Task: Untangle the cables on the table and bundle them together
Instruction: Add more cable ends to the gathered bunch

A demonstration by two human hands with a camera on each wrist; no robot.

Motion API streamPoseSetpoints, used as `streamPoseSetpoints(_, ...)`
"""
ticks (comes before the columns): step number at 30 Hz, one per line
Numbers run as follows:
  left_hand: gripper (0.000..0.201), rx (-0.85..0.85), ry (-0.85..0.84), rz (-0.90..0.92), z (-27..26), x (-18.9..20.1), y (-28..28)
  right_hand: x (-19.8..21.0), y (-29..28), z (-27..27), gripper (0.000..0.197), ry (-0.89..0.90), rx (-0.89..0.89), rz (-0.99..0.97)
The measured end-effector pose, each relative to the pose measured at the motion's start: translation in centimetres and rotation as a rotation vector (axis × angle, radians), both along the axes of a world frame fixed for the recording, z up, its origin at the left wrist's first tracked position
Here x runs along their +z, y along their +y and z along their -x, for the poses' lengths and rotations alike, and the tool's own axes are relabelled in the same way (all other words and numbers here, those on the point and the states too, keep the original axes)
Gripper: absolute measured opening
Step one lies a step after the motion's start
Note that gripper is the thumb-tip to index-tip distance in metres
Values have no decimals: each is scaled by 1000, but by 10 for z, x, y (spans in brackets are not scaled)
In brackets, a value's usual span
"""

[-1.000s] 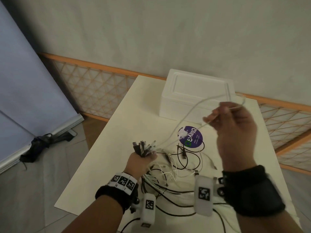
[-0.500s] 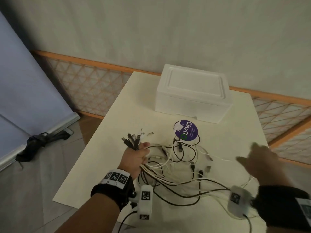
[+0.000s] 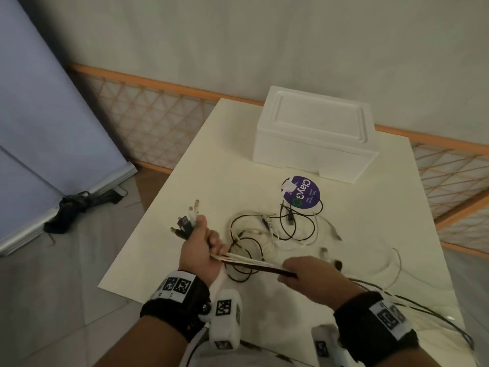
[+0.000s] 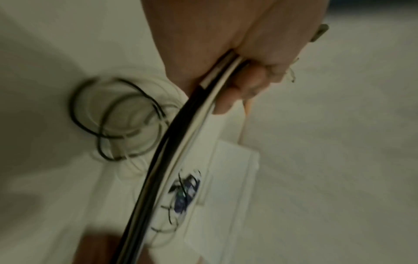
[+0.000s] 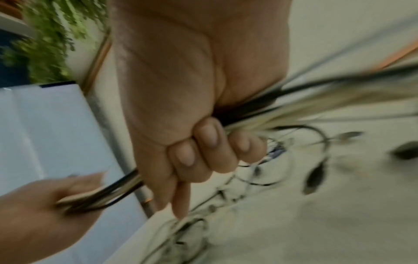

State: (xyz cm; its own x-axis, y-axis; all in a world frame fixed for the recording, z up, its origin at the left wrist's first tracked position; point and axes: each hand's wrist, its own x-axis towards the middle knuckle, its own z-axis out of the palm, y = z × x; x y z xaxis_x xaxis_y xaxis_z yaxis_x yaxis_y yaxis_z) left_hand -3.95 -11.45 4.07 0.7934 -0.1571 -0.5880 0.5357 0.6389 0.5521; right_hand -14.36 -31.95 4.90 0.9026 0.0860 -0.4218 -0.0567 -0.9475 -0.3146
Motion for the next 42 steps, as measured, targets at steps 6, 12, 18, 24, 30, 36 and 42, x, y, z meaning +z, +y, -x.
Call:
streamPoseSetpoints(6,38,86,250,-190,19,-49,27,-34,-31,27,57,251,-190,-87)
streamPoseSetpoints(12,37,-78,264,-270,16,-41,15,-39,3,-17,20,-152,-276,-128)
streamPoseSetpoints(18,45,-113,253,-243,16,-40,16,-66,22,-52,31,-138,10,96)
streamPoseSetpoints(24,20,-175,229,-175,12,-29,11,-35,18,-78,16,-281,-261,-104)
streamPoseSetpoints(30,24,-280,92,-60,-2,-10,-10,-2,24,-79,21,-416,-174,-188)
streamPoseSetpoints(36,1,-317,-40,-167,-15,1,-28,8,22,-64,24,-536,-37,-174)
streamPoseSetpoints(42,19,-194,70,-300,-48,-5,-32,46,-11,-64,12,-640,-445,-439)
